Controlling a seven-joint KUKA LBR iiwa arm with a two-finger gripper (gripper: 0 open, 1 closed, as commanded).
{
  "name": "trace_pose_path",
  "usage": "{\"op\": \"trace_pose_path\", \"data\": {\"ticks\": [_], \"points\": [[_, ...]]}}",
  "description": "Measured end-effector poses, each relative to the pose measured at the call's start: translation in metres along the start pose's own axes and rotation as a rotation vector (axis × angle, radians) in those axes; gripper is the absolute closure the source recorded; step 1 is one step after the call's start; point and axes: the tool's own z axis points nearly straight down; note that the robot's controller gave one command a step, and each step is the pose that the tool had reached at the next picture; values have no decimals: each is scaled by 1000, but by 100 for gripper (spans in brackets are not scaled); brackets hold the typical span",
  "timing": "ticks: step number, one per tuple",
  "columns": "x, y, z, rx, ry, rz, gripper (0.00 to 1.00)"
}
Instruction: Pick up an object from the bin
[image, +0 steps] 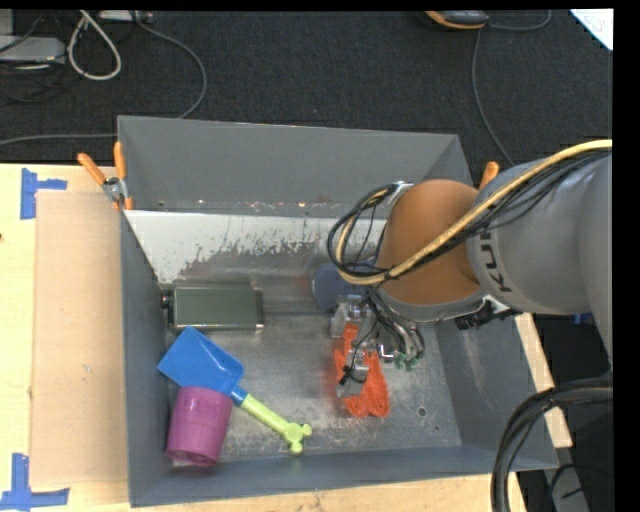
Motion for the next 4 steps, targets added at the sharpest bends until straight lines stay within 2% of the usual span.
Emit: {"op": "trace_pose_path", "data": {"ticks": [1,2,3,4], "points": [[2,-19,36,2,26,192,0],[-3,-24,3,0,6,24,0],[-2,-21,-14,3,25,80,0],[48,-26,40,1,19,-66,0]]}}
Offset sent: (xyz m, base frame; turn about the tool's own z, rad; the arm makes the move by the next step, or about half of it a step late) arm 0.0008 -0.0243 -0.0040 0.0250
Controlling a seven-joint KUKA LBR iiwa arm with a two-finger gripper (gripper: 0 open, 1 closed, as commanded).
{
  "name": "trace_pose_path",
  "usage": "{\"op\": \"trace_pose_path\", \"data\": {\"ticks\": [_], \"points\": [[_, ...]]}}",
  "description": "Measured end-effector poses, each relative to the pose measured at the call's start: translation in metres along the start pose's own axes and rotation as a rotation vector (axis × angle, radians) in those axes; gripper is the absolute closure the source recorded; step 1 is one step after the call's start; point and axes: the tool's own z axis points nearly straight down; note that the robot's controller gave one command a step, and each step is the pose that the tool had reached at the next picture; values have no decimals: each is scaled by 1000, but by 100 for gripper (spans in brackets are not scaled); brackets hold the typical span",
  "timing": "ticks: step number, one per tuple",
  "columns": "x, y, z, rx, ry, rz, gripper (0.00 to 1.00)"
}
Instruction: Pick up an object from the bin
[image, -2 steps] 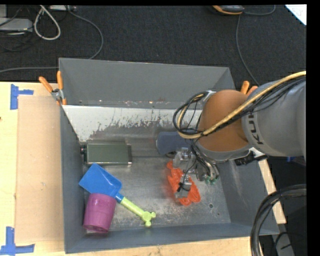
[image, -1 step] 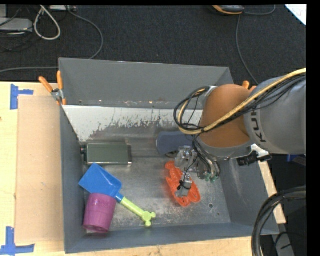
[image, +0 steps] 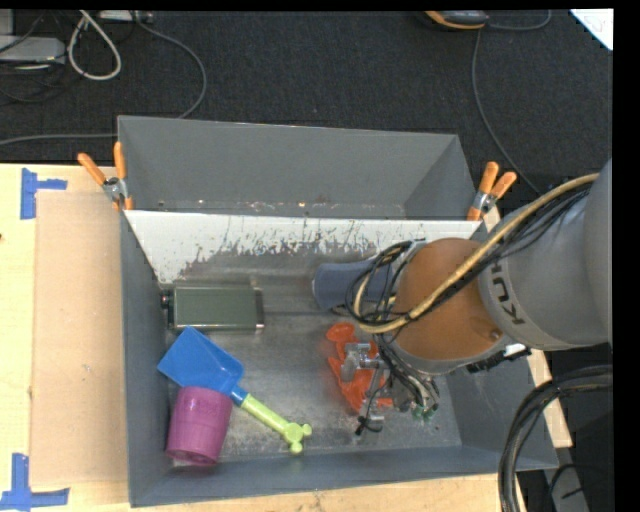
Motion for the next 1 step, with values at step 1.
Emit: {"op": "trace_pose_path", "data": {"ticks": [1], "points": [[-37,2,-21,-2,-7,195,0]]}}
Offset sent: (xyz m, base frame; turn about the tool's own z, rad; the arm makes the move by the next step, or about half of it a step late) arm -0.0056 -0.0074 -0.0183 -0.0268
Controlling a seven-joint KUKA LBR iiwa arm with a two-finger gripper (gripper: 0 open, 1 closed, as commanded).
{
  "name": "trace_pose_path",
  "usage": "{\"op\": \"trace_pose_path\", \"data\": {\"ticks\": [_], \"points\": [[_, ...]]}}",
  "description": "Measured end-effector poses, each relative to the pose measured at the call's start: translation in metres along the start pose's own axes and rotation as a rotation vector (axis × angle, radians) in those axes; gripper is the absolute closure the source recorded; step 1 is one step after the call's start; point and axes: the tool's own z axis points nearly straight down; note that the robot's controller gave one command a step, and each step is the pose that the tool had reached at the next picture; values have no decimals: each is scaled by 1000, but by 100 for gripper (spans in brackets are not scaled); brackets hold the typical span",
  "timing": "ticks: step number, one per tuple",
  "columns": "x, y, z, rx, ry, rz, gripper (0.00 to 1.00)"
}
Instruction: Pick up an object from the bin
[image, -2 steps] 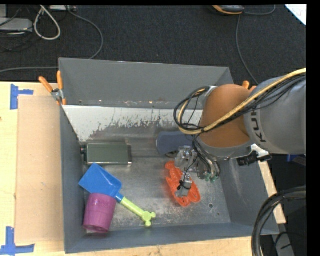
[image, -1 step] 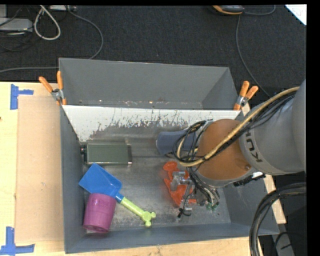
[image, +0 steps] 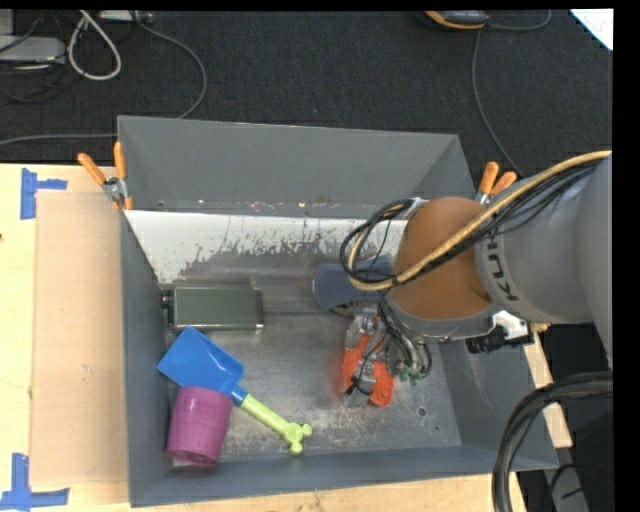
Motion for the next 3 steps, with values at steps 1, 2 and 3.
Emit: {"op": "trace_pose_path", "data": {"ticks": [1,2,3], "points": [[41,-17,40,3,17,-221,100],[41,-17,40,2,17,-220,100],[28,-44,39,5,16,67,100]]}}
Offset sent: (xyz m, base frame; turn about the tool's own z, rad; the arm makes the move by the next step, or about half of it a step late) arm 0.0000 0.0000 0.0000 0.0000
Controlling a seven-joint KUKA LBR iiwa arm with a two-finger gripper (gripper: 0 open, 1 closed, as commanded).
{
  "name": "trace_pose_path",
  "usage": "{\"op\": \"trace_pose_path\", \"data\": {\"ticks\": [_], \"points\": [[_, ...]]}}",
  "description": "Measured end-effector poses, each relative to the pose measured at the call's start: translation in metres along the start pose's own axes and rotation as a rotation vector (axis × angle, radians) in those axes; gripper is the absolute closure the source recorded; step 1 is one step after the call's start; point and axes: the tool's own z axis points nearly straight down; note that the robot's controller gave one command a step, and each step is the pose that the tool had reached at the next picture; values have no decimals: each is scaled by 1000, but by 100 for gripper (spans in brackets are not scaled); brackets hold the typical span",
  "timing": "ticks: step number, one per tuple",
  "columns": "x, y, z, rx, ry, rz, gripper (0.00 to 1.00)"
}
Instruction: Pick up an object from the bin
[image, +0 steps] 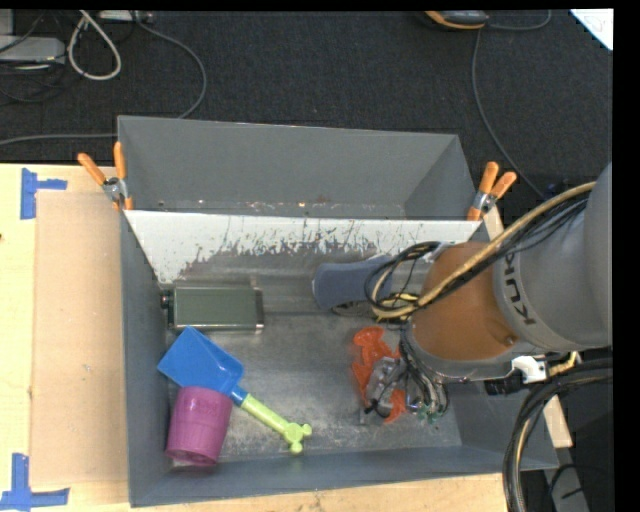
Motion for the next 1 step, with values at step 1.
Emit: {"op": "trace_pose_path", "data": {"ticks": [1], "points": [[-5,3,0,1,0,-72,100]]}}
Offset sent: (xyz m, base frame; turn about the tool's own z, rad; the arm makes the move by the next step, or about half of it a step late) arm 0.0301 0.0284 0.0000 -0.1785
